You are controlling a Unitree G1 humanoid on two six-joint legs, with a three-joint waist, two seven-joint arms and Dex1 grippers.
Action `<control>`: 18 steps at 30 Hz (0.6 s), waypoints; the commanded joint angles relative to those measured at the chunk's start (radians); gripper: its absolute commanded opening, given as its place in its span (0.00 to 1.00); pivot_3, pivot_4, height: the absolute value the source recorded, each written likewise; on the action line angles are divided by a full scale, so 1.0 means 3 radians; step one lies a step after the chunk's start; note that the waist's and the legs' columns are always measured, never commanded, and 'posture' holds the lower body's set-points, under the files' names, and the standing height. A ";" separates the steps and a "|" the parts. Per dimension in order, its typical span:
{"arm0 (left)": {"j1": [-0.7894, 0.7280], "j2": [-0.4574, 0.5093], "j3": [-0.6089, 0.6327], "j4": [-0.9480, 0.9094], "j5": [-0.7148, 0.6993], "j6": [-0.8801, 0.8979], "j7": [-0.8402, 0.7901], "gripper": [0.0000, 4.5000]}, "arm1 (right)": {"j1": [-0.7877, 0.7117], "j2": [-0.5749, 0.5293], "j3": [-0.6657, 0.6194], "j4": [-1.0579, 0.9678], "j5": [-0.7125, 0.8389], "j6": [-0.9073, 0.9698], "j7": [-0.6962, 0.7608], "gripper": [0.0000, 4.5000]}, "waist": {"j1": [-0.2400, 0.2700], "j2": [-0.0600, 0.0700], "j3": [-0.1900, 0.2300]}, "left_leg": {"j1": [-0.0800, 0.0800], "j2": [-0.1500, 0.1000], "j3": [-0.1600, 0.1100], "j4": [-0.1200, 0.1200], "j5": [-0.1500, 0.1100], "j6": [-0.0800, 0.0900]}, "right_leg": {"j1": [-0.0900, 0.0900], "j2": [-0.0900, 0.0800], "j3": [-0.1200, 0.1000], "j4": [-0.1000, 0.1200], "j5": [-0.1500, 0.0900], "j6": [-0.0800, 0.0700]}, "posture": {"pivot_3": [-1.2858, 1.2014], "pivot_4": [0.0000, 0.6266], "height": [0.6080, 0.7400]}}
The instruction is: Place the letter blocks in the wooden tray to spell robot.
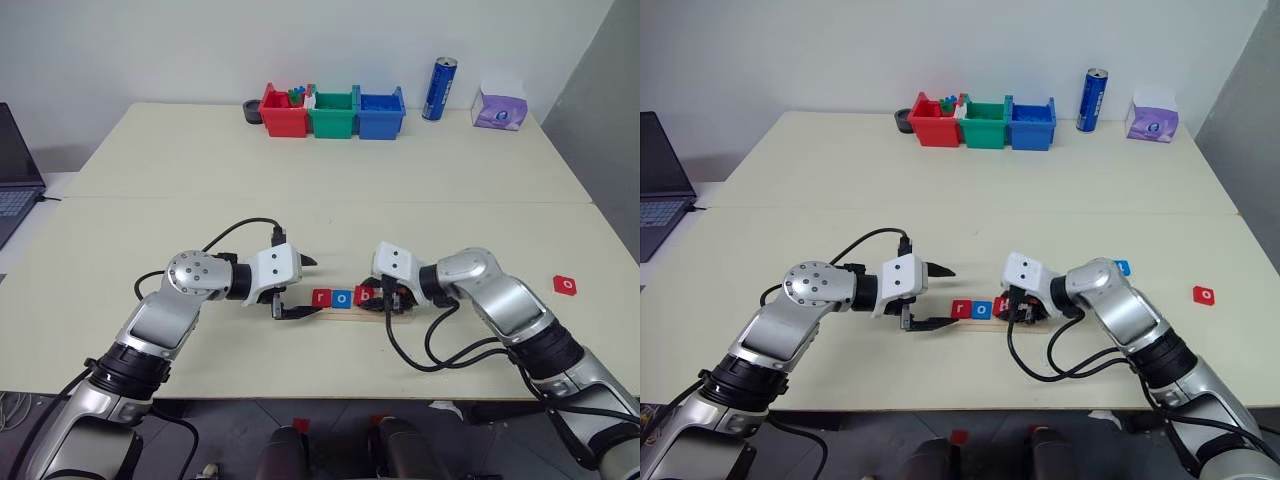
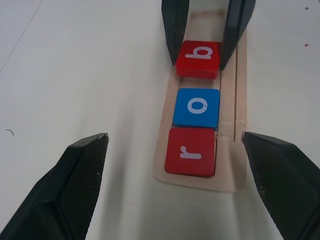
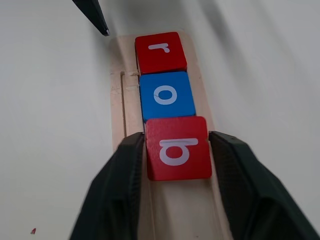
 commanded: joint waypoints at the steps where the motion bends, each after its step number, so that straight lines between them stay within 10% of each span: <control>1: -0.0001 -0.0014 0.0072 -0.0118 -0.0005 0.0005 0.0032 1.00 | -0.0087 0.0005 -0.0008 -0.0070 -0.0012 -0.0040 0.0060 0.78 | 0.0000 0.0000 0.0000 | 0.0000 0.0000 0.0000 0.0000 0.0000 0.0000 | 0.0000 0.0000 0.0000 0.0000 0.0000 0.0000 | 0.52 0.24 1.00; 4: -0.0006 -0.0021 0.0072 -0.0114 -0.0001 0.0007 0.0033 1.00 | -0.0101 0.0026 -0.0033 -0.0076 -0.0016 -0.0037 0.0041 0.99 | -0.0001 0.0000 0.0000 | 0.0000 0.0000 0.0000 0.0000 0.0000 0.0000 | 0.0000 0.0000 0.0000 0.0000 0.0000 0.0000 | 0.52 0.24 1.00; 13: 0.0006 -0.0021 0.0091 -0.0108 0.0007 0.0019 0.0047 1.00 | -0.0008 -0.0130 -0.0394 -0.0589 0.0242 0.0218 0.0023 0.99 | 0.0001 0.0000 0.0000 | 0.0000 0.0000 -0.0001 0.0000 0.0000 0.0000 | 0.0000 0.0000 -0.0001 0.0000 0.0000 0.0000 | 0.52 0.24 1.00; 18: 0.0008 -0.0019 0.0087 -0.0108 0.0003 0.0023 0.0051 1.00 | 0.0183 -0.0298 -0.0351 -0.0673 0.0064 0.0049 -0.0104 0.66 | 0.0000 0.0000 0.0000 | 0.0000 0.0000 -0.0001 0.0000 0.0000 0.0000 | 0.0000 -0.0001 0.0000 0.0000 0.0000 0.0000 | 0.52 0.24 1.00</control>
